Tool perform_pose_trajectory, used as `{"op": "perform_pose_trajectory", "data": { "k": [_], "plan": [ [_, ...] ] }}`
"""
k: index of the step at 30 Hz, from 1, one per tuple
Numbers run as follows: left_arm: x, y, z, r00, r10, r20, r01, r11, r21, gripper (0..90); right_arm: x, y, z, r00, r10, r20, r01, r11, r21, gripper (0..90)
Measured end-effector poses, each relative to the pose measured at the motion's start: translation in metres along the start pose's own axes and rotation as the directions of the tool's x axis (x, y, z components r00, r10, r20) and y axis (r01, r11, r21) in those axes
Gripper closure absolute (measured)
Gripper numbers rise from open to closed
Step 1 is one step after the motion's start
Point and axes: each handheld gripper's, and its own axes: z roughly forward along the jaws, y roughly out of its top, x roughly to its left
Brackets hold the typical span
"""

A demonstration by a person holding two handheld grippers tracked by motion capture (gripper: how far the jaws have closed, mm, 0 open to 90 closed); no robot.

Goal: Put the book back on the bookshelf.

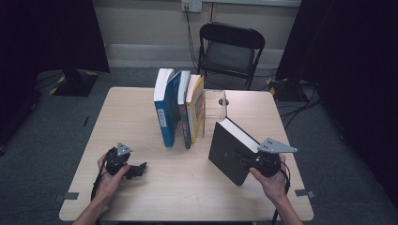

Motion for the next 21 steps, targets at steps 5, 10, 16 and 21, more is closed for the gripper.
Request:
{"op": "perform_pose_trajectory", "data": {
  "k": [5,10,16,21],
  "plan": [
    [0.002,0.001,0.001,1.0000,-0.008,0.001,0.008,0.9998,0.018,0.1,-0.003,0.003,0.006,1.0000,0.005,0.008,-0.005,1.000,0.000,51.3],
    [0.002,0.001,0.001,1.0000,-0.008,0.001,0.008,0.9998,0.018,0.1,-0.005,0.008,0.015,0.9998,0.016,0.011,-0.016,1.000,0.008,50.9],
    [0.002,0.001,0.001,1.0000,-0.008,0.002,0.008,0.9998,0.018,0.0,-0.007,0.010,0.018,0.9996,0.028,0.006,-0.028,0.999,0.020,50.2],
    [0.002,0.001,0.001,0.9999,-0.010,-0.002,0.010,0.9998,0.019,0.0,-0.005,0.013,0.018,0.9997,0.024,-0.001,-0.024,0.999,0.045,49.1]
  ]
}}
